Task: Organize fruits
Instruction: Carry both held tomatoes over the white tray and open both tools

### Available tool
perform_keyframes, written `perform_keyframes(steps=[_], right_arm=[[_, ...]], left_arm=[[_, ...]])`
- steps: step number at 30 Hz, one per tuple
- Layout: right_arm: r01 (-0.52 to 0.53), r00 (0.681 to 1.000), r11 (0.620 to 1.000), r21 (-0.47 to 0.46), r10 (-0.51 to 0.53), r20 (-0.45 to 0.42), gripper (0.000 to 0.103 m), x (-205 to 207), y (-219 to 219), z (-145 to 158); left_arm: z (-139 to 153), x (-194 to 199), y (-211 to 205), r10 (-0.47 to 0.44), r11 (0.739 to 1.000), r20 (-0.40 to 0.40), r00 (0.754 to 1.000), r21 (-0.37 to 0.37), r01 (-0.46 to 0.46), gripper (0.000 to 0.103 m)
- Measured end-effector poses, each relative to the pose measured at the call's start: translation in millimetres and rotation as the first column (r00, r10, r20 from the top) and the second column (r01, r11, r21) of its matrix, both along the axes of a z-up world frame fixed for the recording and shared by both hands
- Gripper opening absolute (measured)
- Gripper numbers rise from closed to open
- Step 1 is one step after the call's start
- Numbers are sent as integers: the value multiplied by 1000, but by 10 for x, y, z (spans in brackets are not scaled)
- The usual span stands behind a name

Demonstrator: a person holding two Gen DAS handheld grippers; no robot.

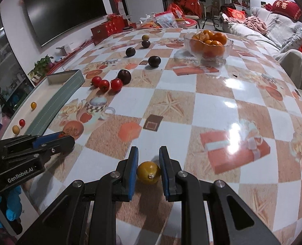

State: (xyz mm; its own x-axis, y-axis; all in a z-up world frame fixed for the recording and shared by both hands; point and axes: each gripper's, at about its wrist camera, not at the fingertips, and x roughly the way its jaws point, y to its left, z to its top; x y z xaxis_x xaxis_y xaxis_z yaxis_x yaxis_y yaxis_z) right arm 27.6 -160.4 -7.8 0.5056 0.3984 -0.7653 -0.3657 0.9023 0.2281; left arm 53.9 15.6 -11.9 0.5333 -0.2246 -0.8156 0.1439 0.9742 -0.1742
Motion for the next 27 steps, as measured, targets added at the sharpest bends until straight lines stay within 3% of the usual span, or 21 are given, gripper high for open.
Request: perform_keyframes(steps=[10,15,27], right_arm=[[5,1000,999,-42,-4,24,23,-111,34,-39],[6,1000,1000,-19,-6,1,23,-113,34,-9],[-58,998,996,68,58,2,23,-39,385,416]], left_arm=[[-10,-63,15,-5,1000,13,1000,5,5,23],[15,-73,30,-4,1000,8,1000,-6,4,23],[503,-141,236,-5,1000,106,994,-29,8,23]])
